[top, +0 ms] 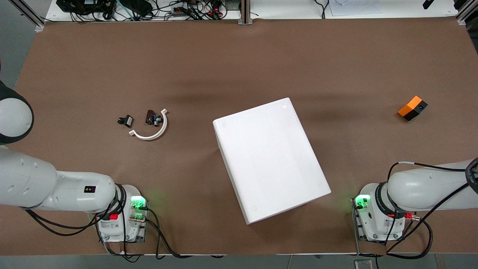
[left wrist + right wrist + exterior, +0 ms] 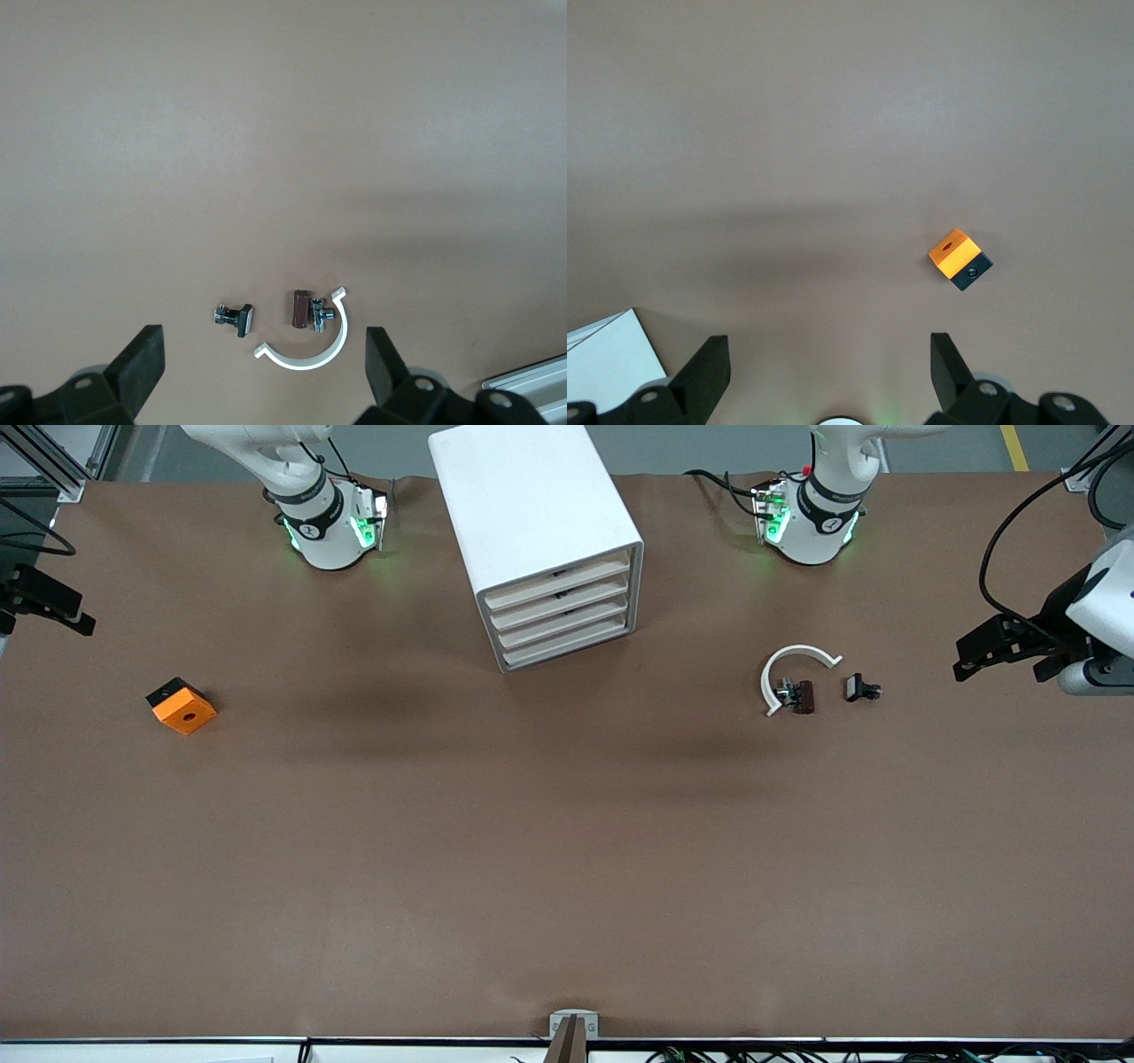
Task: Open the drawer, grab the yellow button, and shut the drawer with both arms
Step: 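Move the left gripper from rest toward the white cabinet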
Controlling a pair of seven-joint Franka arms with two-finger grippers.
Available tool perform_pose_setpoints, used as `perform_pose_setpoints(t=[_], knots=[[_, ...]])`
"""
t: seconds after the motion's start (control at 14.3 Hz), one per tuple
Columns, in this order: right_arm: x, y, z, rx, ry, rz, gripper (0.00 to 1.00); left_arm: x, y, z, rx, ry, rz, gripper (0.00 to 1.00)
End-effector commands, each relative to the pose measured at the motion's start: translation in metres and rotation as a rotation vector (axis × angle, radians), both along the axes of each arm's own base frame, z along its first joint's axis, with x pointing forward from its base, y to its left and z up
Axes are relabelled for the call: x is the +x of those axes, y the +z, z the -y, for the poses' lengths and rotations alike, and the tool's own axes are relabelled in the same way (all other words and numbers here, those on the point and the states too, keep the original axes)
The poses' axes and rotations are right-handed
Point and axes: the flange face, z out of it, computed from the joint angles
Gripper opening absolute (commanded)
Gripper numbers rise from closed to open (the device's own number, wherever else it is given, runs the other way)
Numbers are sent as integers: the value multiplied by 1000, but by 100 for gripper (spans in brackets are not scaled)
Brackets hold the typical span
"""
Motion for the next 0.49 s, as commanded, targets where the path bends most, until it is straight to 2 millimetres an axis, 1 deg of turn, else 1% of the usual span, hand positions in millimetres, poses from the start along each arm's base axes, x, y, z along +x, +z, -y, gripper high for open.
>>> perform_pose_setpoints(t=[0.0,0.07,0.14,0.21,0.35,0.42], knots=[[-2,7,3,-6,-2,12,100,0,0,2,-1,8,-18,100],[0,5,1,-6,0,12,100,-1,-5,4,-1,9,-31,100],[3,1,2,-12,-1,10,100,3,-14,5,0,4,-48,100],[7,-2,2,-11,-1,13,100,8,-25,7,0,3,-68,100],[24,-26,3,-9,-3,-13,100,20,-53,13,-4,-4,-113,100],[25,-27,3,-10,-3,-13,100,26,-64,21,-3,-15,-127,100]])
